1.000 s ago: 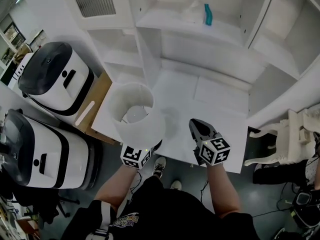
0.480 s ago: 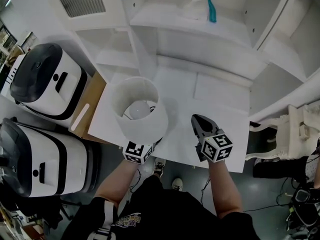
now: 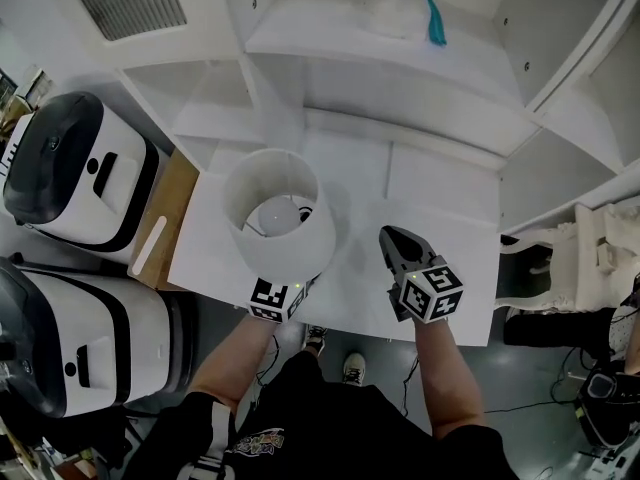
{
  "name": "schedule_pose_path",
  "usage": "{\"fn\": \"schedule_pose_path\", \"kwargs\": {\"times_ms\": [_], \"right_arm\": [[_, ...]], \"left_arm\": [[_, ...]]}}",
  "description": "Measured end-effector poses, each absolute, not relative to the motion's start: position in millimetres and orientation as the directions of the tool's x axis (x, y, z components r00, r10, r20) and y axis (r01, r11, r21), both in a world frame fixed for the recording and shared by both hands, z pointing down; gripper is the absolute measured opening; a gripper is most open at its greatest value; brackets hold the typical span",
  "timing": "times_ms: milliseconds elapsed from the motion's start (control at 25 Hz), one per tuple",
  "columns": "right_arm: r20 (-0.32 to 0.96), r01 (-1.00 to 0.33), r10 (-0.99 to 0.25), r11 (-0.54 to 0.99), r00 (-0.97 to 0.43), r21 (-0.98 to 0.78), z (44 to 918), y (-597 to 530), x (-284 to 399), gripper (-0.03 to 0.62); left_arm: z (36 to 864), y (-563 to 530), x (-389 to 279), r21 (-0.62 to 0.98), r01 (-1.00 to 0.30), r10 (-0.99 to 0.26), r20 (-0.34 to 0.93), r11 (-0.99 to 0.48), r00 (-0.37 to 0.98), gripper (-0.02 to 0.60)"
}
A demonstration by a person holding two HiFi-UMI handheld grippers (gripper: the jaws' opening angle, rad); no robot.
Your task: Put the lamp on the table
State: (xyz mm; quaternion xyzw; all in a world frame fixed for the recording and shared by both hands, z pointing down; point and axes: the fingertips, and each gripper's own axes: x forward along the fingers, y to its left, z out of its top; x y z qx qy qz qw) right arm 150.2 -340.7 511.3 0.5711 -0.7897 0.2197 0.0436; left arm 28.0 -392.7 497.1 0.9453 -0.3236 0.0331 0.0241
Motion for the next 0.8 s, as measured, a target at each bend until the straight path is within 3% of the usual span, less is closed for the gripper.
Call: {"fn": "schedule_pose_path", "kwargs": {"times_ms": [800], "right_arm": [[0.376,-0.936,-0.887,0.149,-0.269,-0.319,560,-401,166,0.026]], "left_arm": [[545,-469,61,0.000,-0.577,-0.576,0.074,-0.816,0.814,0.083]]}}
